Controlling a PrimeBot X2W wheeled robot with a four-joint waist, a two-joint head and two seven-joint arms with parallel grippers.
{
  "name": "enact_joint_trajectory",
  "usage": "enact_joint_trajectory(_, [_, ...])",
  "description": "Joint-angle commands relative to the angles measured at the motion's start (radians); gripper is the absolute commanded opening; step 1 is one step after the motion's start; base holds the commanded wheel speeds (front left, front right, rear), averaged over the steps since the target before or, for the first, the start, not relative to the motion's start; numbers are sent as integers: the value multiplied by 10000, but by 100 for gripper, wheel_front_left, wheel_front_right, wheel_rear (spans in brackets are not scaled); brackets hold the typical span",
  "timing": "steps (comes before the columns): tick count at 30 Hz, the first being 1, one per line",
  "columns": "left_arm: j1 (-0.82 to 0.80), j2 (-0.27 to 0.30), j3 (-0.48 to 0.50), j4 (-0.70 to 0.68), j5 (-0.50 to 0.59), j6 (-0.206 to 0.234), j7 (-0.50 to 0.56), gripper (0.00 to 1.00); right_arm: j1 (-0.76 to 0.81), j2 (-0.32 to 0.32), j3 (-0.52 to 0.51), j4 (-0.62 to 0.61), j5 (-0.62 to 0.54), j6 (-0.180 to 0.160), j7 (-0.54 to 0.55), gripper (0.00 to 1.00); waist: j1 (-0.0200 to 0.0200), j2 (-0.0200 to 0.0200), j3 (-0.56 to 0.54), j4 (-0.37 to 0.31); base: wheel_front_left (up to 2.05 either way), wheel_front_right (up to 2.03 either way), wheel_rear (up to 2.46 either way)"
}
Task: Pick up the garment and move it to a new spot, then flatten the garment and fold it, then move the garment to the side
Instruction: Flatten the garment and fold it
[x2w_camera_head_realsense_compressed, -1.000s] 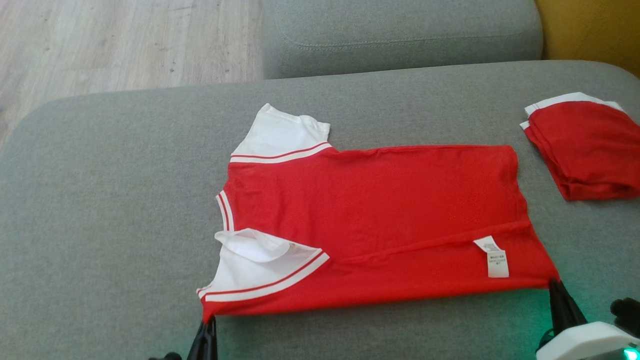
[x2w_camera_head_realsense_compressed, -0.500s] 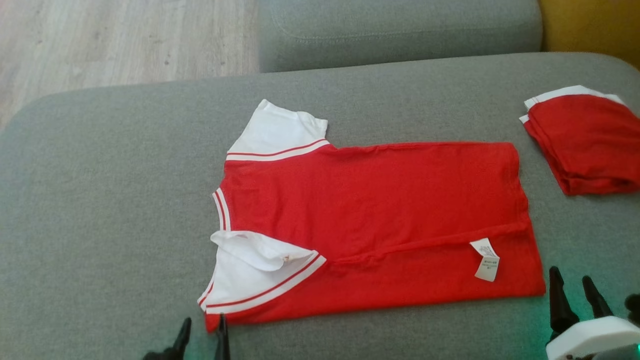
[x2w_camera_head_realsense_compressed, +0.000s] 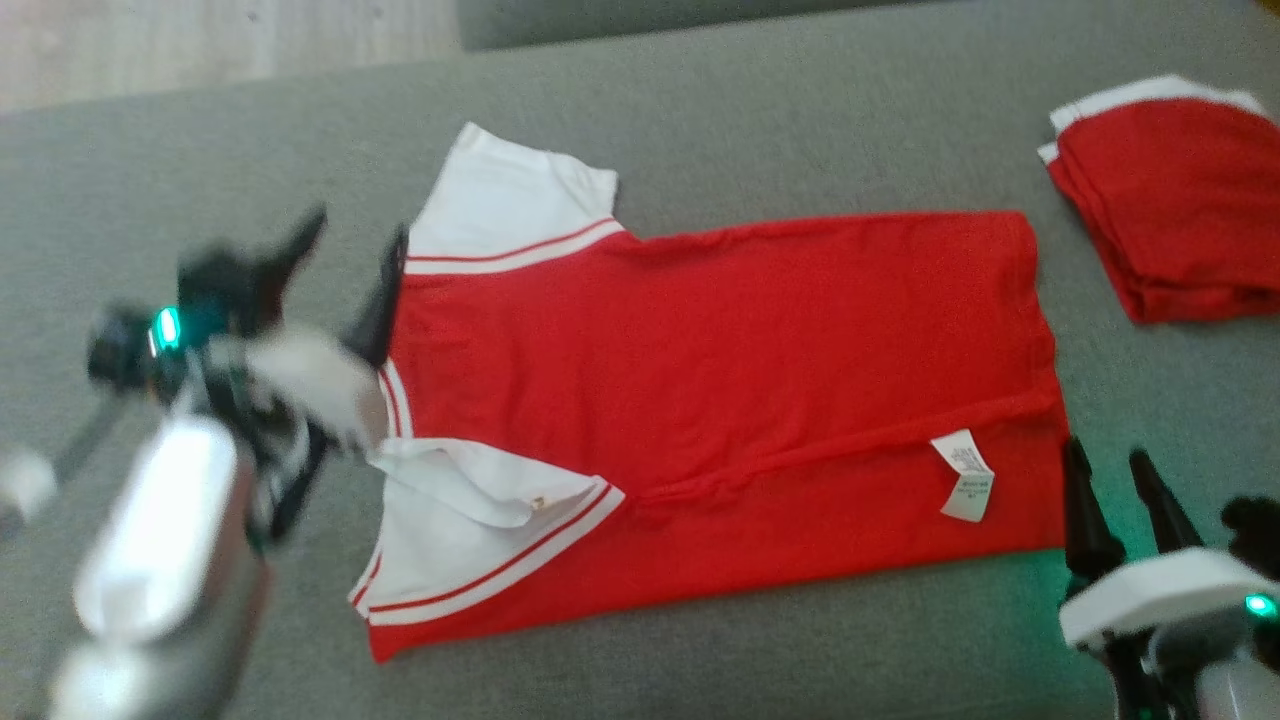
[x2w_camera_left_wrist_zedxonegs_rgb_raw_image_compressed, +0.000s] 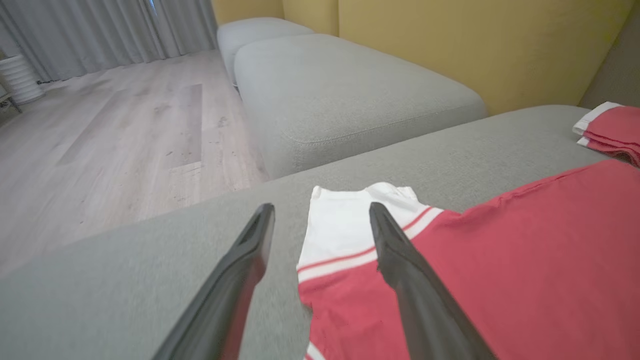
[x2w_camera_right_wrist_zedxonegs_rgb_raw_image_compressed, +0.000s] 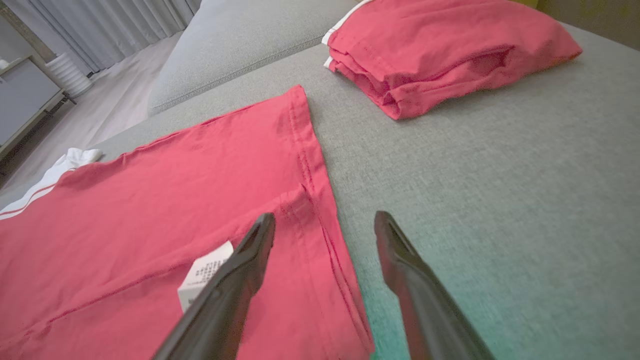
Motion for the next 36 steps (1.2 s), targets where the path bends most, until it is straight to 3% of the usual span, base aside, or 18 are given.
enact_joint_trajectory(1, [-892, 421, 214, -134, -153, -156, 306, 100, -441, -190, 286, -429, -24, -7, 28, 100, -2, 0, 532, -392, 0, 0, 0])
enact_joint_trajectory(4, [-2627, 951, -524, 385, -694, -461, 1251, 100, -753, -277, 522, -591, 4, -7, 75, 100, -2, 0, 1067, -772, 0, 0, 0])
enact_joint_trajectory(5, [-3679, 1381, -1452, 616, -1415, -483, 1987, 100, -958, -351, 650, -663, -58, -7, 40, 100, -2, 0, 1451, -1002, 0, 0, 0])
enact_joint_trajectory(7, [-4656, 1821, -2240, 894, -2137, -487, 2602, 100, -1142, -344, 778, -725, -16, -7, -12, 100, -2, 0, 1810, -1184, 0, 0, 0])
enact_joint_trajectory(13, [-6900, 2601, -3431, 2475, -3014, -490, 3616, 100, -1709, -351, 1212, -696, 122, -7, -161, 100, -2, 0, 2660, -1730, 0, 0, 0])
enact_joint_trajectory(19, [-8018, 2843, -3840, 4280, -3382, -491, 4134, 100, -2084, -360, 1492, -465, 263, -7, -372, 100, -2, 0, 3139, -2283, 0, 0, 0])
enact_joint_trajectory(33, [-8447, 2998, -4236, 5708, -3664, -492, 4450, 100, -2168, -354, 1467, -37, 368, -7, -710, 100, -2, 0, 3300, -2520, 0, 0, 0])
enact_joint_trajectory(35, [-8429, 2958, -4322, 5658, -3874, -492, 4557, 80, -2196, -350, 1425, -4, 324, -7, -727, 100, -2, 0, 3288, -2494, 0, 0, 0])
enact_joint_trajectory(36, [-8411, 2945, -4382, 5613, -3987, -492, 4639, 64, -2208, -344, 1409, 6, 318, -7, -729, 100, -2, 0, 3280, -2477, 0, 0, 0])
